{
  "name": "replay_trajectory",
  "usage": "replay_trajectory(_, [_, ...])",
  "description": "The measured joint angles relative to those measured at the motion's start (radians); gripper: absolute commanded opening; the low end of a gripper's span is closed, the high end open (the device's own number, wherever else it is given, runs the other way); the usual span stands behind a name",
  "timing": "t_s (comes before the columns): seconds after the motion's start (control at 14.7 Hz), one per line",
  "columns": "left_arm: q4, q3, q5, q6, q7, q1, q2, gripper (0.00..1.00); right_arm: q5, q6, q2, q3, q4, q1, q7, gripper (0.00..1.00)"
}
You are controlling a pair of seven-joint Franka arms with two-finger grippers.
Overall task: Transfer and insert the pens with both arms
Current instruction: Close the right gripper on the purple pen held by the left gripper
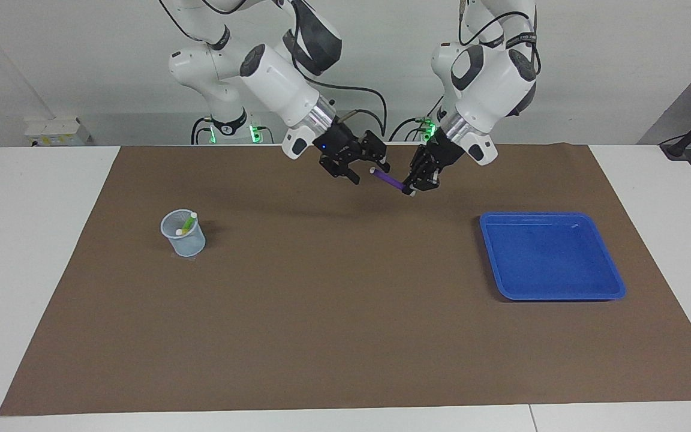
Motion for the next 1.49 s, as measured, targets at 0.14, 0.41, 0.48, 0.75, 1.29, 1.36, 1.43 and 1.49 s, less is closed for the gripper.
replay_trajectory(0.14, [0.002,0.0,0.0,-0.001,0.0,0.006,0.0,0.0,0.004,0.013,0.026,0.001,0.005,0.02,0.0,0.9])
replay_trajectory(0.41, [0.002,0.001,0.0,-0.001,0.0,0.007,0.0,0.0,0.007,-0.014,0.024,0.001,0.036,0.026,0.0,0.84])
replay_trajectory(0.48, [0.002,0.001,0.0,-0.001,0.0,0.007,0.0,0.0,0.007,-0.03,0.023,0.001,0.043,0.025,0.0,0.82])
replay_trajectory(0.75, [0.002,0.001,0.0,-0.005,0.0,0.007,0.0,0.0,0.007,-0.065,0.022,-0.004,0.067,0.015,-0.005,0.69])
replay_trajectory(1.29, [0.002,0.001,0.0,-0.009,0.0,0.007,0.0,0.0,0.007,-0.071,0.022,-0.006,0.074,-0.005,-0.087,0.54])
replay_trajectory(1.36, [0.002,0.001,0.0,-0.009,0.0,0.007,0.0,0.0,0.007,-0.071,0.022,-0.005,0.074,-0.005,-0.09,0.49])
replay_trajectory(1.43, [0.002,0.001,0.0,-0.01,0.0,0.007,0.0,0.0,0.007,-0.072,0.022,-0.005,0.074,-0.004,-0.091,0.41])
replay_trajectory(1.49, [0.002,0.001,0.0,-0.01,0.0,0.007,0.0,0.0,0.007,-0.072,0.022,-0.005,0.074,-0.004,-0.091,0.27])
